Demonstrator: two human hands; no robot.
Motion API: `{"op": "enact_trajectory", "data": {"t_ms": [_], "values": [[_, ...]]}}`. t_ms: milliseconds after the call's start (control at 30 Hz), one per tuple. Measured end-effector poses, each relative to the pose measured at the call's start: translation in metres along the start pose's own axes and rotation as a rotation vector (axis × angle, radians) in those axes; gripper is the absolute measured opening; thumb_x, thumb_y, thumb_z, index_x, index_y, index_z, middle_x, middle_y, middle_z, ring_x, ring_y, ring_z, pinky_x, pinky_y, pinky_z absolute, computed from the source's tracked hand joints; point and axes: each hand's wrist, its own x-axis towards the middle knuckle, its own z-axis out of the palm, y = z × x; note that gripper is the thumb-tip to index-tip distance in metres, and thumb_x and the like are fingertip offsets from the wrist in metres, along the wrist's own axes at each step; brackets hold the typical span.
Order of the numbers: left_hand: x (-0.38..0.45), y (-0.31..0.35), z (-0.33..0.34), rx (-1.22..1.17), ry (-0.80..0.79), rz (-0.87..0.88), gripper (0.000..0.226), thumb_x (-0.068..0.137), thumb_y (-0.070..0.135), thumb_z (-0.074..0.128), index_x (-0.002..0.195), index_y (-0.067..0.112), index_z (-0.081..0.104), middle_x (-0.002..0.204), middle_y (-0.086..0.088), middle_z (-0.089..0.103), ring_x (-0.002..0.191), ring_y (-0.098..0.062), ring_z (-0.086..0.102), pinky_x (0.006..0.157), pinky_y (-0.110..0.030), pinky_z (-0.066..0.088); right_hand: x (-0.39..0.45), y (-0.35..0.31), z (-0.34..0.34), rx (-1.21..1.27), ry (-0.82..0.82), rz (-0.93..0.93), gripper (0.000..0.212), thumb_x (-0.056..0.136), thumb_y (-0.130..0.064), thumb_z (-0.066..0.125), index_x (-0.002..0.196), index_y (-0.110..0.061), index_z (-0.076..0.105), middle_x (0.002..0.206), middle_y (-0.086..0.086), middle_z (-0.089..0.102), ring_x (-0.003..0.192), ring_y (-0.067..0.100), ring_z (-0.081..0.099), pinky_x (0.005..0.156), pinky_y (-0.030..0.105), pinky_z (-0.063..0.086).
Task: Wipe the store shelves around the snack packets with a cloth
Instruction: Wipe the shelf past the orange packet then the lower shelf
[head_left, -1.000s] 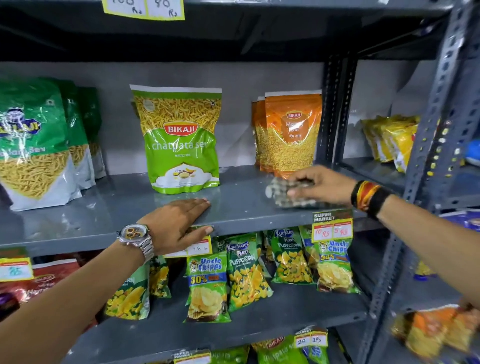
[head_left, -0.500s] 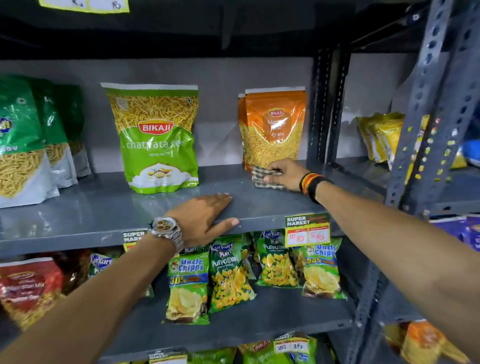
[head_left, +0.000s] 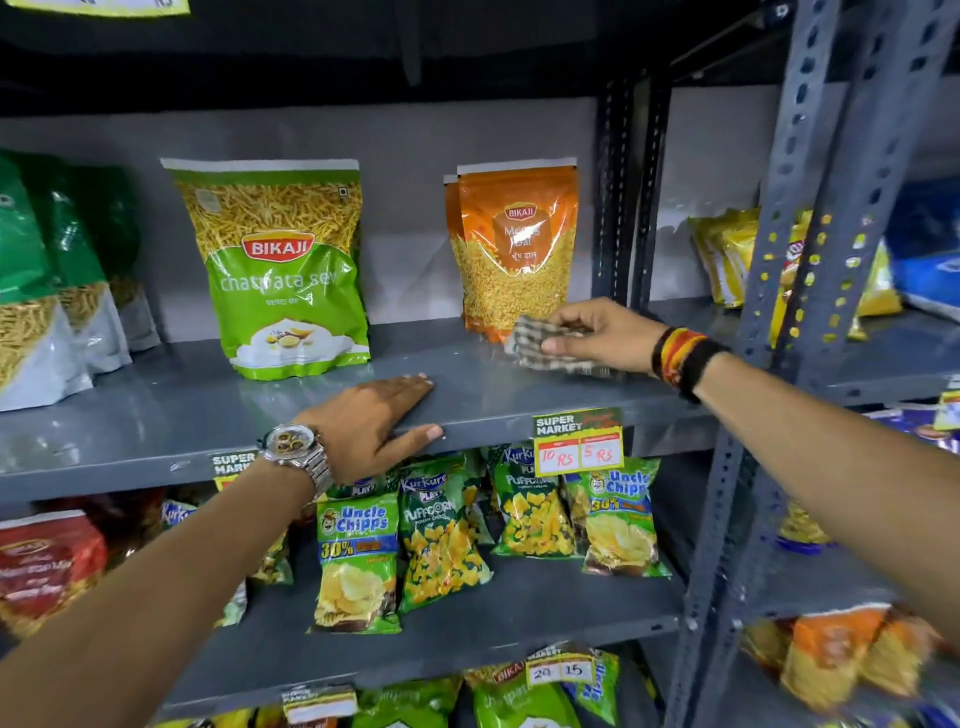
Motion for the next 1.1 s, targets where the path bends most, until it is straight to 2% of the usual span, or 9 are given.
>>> {"op": "enact_trajectory", "data": {"t_ms": [167,333,433,533,667,767,967,1033,1100], "values": [[-0.002,-0.002,0.004,0.003,-0.004,0.015,0.086,0.096,0.073,0.02,0.153,0.012,0.036,0.154,-0.011,0.045,0.14,-0.024,0.045,0.117,-0.036,0.034,-0.003,0.025,0.016,-0.081,0.097,0.1,0.019,0.087,-0.039,0.067,0.099,-0.024,0.065,0.102,0.004,0.07,0.087,0.018,0.065,0.081,0.039,0.05],[-0.004,0.002,0.001,0.018,0.0,0.003,0.085,0.095,0.072,0.019,0.154,0.013,0.035,0.155,-0.009,0.044,0.139,-0.022,0.045,0.116,-0.033,0.031,-0.055,-0.01,0.024,-0.024,-0.057,0.003,0.019,0.089,-0.033,0.065,0.103,-0.02,0.066,0.094,-0.007,0.069,0.073,-0.003,0.062,0.068,0.014,0.049],[-0.003,0.003,-0.002,0.003,-0.016,-0.005,0.089,0.093,0.076,0.016,0.155,0.014,0.034,0.156,-0.009,0.043,0.14,-0.022,0.044,0.117,-0.034,0.032,-0.045,-0.005,-0.004,-0.001,0.113,0.0,0.015,0.088,-0.032,0.066,0.099,-0.022,0.068,0.098,-0.003,0.071,0.088,0.009,0.065,0.086,0.028,0.05],[-0.002,0.003,-0.002,-0.006,-0.015,-0.01,0.09,0.093,0.077,0.015,0.154,0.014,0.034,0.156,-0.009,0.044,0.139,-0.023,0.045,0.117,-0.035,0.032,-0.015,0.012,-0.028,-0.02,0.283,0.08,0.016,0.089,-0.027,0.066,0.096,-0.013,0.067,0.101,0.014,0.071,0.088,0.017,0.062,0.09,0.037,0.047],[-0.002,0.001,0.002,-0.004,-0.011,0.002,0.089,0.094,0.076,0.017,0.153,0.012,0.036,0.154,-0.01,0.045,0.139,-0.023,0.046,0.117,-0.034,0.032,0.013,0.051,-0.027,-0.201,0.244,0.244,0.019,0.086,-0.035,0.068,0.096,-0.019,0.066,0.098,0.005,0.069,0.104,0.028,0.064,0.094,0.039,0.048],[-0.002,-0.001,0.004,-0.005,0.001,0.013,0.088,0.095,0.074,0.018,0.153,0.011,0.037,0.154,-0.01,0.045,0.139,-0.023,0.047,0.117,-0.033,0.032,0.012,0.069,-0.013,-0.242,0.241,0.261,0.017,0.085,-0.046,0.063,0.092,-0.031,0.062,0.096,0.001,0.07,0.099,0.024,0.065,0.094,0.042,0.049],[0.0,-0.001,0.002,-0.02,-0.024,-0.002,0.091,0.093,0.077,0.017,0.154,0.012,0.035,0.155,-0.01,0.044,0.139,-0.023,0.046,0.117,-0.035,0.033,-0.056,0.006,-0.011,-0.009,-0.09,0.117,0.018,0.091,-0.031,0.064,0.104,-0.018,0.065,0.093,-0.012,0.068,0.082,-0.003,0.062,0.076,0.009,0.046],[0.0,0.002,-0.001,-0.029,-0.029,-0.019,0.093,0.091,0.079,0.015,0.155,0.014,0.034,0.156,-0.008,0.043,0.14,-0.021,0.045,0.117,-0.034,0.032,-0.066,0.002,-0.027,0.093,-0.008,0.085,0.017,0.09,-0.028,0.065,0.102,-0.016,0.066,0.095,-0.009,0.07,0.087,0.001,0.063,0.083,0.017,0.046],[0.005,0.012,-0.006,-0.021,-0.032,-0.016,0.091,0.092,0.078,0.015,0.155,0.015,0.034,0.157,-0.007,0.042,0.141,-0.02,0.043,0.118,-0.032,0.028,-0.06,0.007,-0.046,0.16,0.234,0.069,0.016,0.091,-0.028,0.064,0.1,-0.016,0.065,0.096,-0.004,0.069,0.089,0.009,0.062,0.084,0.023,0.044]]}}
